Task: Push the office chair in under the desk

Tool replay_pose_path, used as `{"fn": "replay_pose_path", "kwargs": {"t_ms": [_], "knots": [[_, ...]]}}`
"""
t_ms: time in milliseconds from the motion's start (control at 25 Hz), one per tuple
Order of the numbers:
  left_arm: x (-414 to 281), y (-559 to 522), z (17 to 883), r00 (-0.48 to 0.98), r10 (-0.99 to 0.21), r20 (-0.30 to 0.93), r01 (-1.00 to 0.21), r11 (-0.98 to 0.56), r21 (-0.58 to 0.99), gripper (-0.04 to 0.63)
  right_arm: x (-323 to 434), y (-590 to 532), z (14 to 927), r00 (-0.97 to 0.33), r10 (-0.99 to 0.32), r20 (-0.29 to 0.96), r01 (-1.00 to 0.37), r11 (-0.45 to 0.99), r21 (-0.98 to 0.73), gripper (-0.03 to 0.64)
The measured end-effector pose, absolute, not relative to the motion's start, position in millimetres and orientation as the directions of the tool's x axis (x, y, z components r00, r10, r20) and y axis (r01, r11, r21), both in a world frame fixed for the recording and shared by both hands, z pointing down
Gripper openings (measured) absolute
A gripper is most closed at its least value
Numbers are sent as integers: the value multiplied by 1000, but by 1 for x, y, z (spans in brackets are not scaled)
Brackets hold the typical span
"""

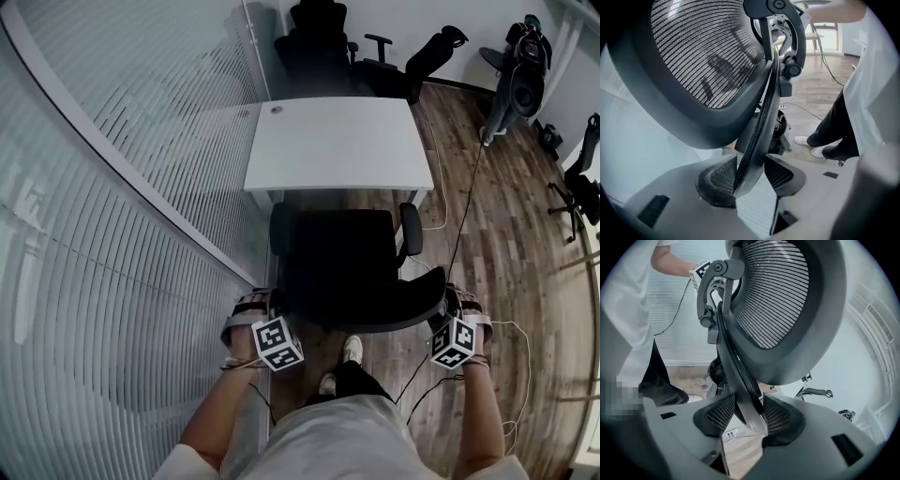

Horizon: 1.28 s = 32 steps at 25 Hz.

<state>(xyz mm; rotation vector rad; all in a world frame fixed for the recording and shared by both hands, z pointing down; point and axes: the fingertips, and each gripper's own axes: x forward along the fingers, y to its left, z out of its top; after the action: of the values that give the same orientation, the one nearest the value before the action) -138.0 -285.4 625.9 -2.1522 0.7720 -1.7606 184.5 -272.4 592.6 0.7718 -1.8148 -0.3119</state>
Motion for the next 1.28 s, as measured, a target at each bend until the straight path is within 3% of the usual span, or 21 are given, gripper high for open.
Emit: {"fn": "replay_pose_path", "kwargs": {"t_ms": [1280], "knots": [[-145, -408, 644, 137, -515, 846, -261, -843, -471, 204, 177, -388, 611, -196, -635, 747, -385, 751, 537, 195]]}}
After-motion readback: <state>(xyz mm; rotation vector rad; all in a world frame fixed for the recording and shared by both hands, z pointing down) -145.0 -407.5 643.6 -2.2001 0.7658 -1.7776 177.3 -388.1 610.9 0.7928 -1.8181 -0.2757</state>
